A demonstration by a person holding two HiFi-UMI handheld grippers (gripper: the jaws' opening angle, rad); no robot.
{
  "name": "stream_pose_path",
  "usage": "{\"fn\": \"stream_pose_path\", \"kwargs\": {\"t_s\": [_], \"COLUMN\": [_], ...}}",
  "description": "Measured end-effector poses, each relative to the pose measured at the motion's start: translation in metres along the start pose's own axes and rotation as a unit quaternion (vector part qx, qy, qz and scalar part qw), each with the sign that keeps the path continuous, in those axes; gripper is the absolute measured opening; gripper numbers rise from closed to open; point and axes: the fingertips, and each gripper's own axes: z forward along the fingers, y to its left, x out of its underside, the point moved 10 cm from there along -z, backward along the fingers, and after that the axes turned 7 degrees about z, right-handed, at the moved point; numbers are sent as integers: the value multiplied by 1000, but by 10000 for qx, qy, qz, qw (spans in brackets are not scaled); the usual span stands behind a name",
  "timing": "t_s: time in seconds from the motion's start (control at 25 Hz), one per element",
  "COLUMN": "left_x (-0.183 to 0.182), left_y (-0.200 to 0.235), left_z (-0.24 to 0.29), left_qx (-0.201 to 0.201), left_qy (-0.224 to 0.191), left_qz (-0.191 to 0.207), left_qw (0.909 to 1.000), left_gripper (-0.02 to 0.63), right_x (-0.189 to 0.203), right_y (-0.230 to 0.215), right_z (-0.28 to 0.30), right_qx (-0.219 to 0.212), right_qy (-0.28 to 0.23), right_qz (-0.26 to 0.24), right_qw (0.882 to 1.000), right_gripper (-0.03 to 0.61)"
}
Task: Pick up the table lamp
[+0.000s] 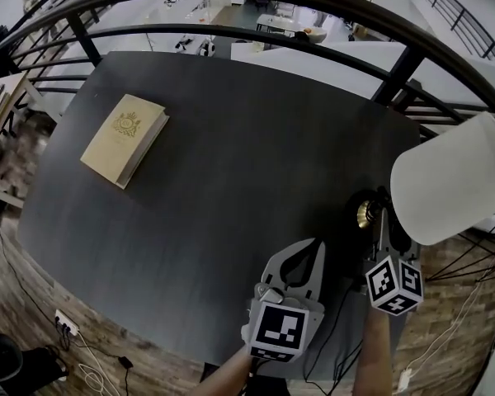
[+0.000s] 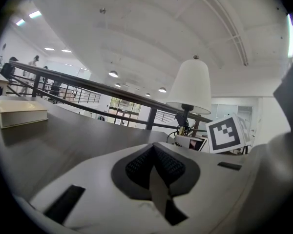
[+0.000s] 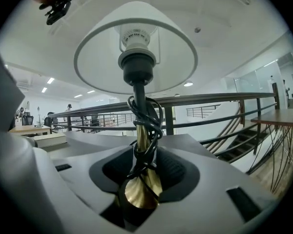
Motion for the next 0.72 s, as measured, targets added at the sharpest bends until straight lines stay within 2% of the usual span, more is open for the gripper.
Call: {"fn": "stream_pose_path", "kwargs": {"t_s": [0.12,0.24,0.4,0.6,0.72], "left_x": [1,5,5,9,11], "left_y": [-1,1,-4,0,2], "left_z": [0,0,0,1,-1], "left_qx": [-15,-1,-12,-24,-76], "left_qy": [40,-5,75,46,122], "left_qz": [-96,79,-113,-28,-218], "left_qw": [9999,10000,9999,10000,9997], "left_gripper": [18,18,18,18,18], "right_x": [-3,-1,-3,1,4], "right_y": [-1,-1,-2,4,8], "right_z": [6,10,10,15,18], "right_qx": [-41,-37,-32,217,336], "right_qy": [28,22,36,55,56], "right_qz": [8,-29,-112,-209,-242], "right_qw": [10000,10000,9999,9995,9991], "right_gripper": [169,172,175,199,201]}}
